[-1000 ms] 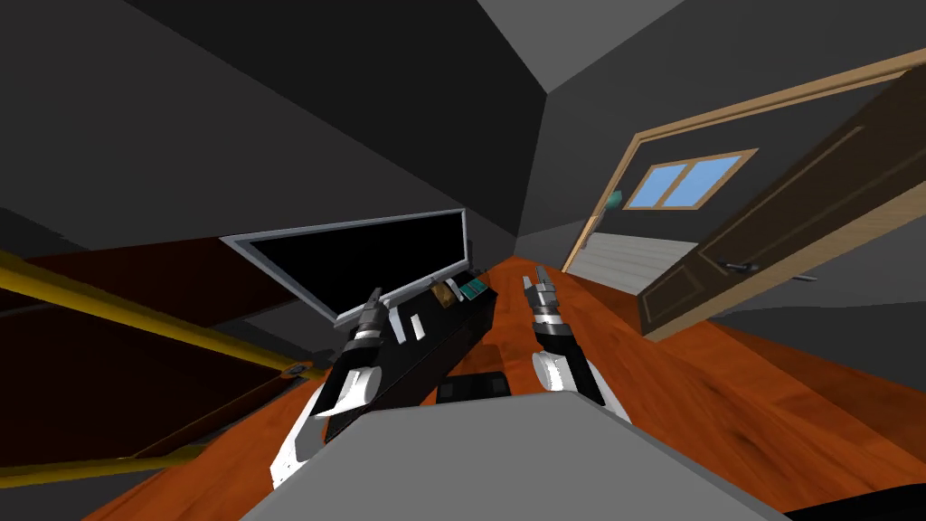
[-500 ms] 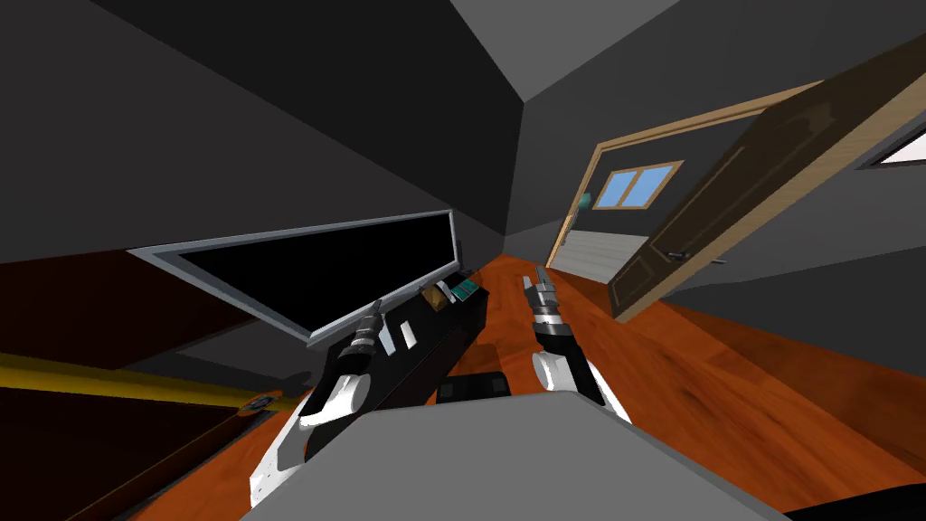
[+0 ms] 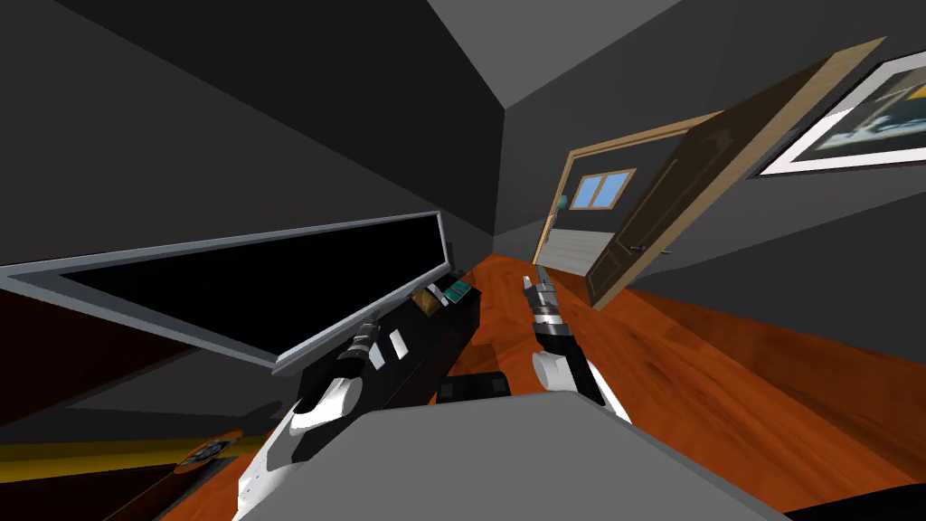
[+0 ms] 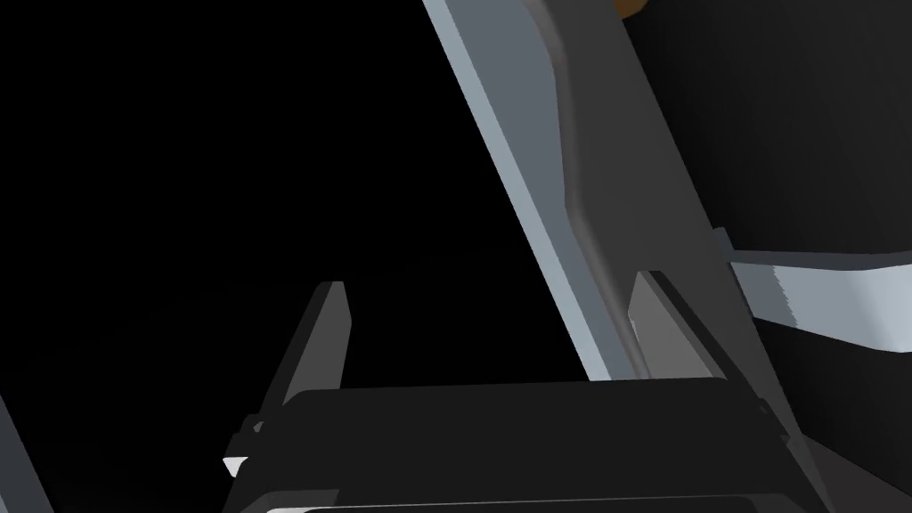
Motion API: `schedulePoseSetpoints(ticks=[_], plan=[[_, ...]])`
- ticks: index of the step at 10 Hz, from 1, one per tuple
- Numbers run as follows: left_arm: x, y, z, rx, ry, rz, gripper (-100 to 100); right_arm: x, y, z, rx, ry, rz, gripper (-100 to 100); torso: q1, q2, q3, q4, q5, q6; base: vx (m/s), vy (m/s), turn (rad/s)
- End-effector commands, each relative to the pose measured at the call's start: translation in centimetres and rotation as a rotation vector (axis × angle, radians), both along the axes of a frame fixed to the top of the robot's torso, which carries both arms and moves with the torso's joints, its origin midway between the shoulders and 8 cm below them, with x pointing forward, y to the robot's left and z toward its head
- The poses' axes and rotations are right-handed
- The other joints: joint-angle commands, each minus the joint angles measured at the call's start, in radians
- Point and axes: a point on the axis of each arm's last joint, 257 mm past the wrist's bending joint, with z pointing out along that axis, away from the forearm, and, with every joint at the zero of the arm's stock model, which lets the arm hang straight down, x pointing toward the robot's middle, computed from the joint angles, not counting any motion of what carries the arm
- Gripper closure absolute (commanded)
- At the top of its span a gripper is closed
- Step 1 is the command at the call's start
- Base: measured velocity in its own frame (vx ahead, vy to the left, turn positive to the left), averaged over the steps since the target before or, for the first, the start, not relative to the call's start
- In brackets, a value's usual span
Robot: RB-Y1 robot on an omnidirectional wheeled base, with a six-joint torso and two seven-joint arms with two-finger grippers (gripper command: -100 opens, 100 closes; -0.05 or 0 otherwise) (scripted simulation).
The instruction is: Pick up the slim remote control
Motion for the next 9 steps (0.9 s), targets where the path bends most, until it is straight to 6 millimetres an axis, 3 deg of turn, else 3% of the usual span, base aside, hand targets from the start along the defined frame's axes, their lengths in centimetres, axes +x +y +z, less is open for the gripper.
schedulePoseSetpoints(ticks=[1, 2, 3, 6, 9], plan=[[-0.5, 0.9, -1.6, 0.0, 0.054, 0.011, -100, 0.0, 0.0, 0.0, 0.0, 0.0, 0.0, 0, 0.0, 0.0, 0.0, 0.0, 0.0, 0.0, 0.015, 0.007, -0.132], [-1.3, 2.3, -3.7, 0.001, 0.123, 0.026, -100, 0.0, 0.0, 0.0, 0.0, 0.0, 0.0, 0, 0.0, 0.0, 0.0, 0.0, 0.0, -0.001, 0.022, 0.001, -0.278], [-1.5, 2.4, -4.2, -0.001, 0.134, 0.029, -100, 0.0, 0.0, 0.0, 0.0, 0.0, 0.0, 0, 0.0, 0.0, 0.0, 0.0, 0.0, 0.0, 0.021, 0.007, -0.138], [-3.5, 5.0, -8.5, -0.012, 0.279, 0.057, -100, 0.0, 0.0, 0.0, 0.0, 0.0, 0.0, 0, 0.0, 0.0, 0.0, 0.0, 0.0, -0.001, 0.019, 0.002, -0.233], [-5.2, 6.5, -11.4, -0.029, 0.369, 0.079, -100, 0.0, 0.0, 0.0, 0.0, 0.0, 0.0, 0, 0.0, -0.001, 0.0, 0.0, 0.0, -0.001, 0.022, 0.01, -0.167]])
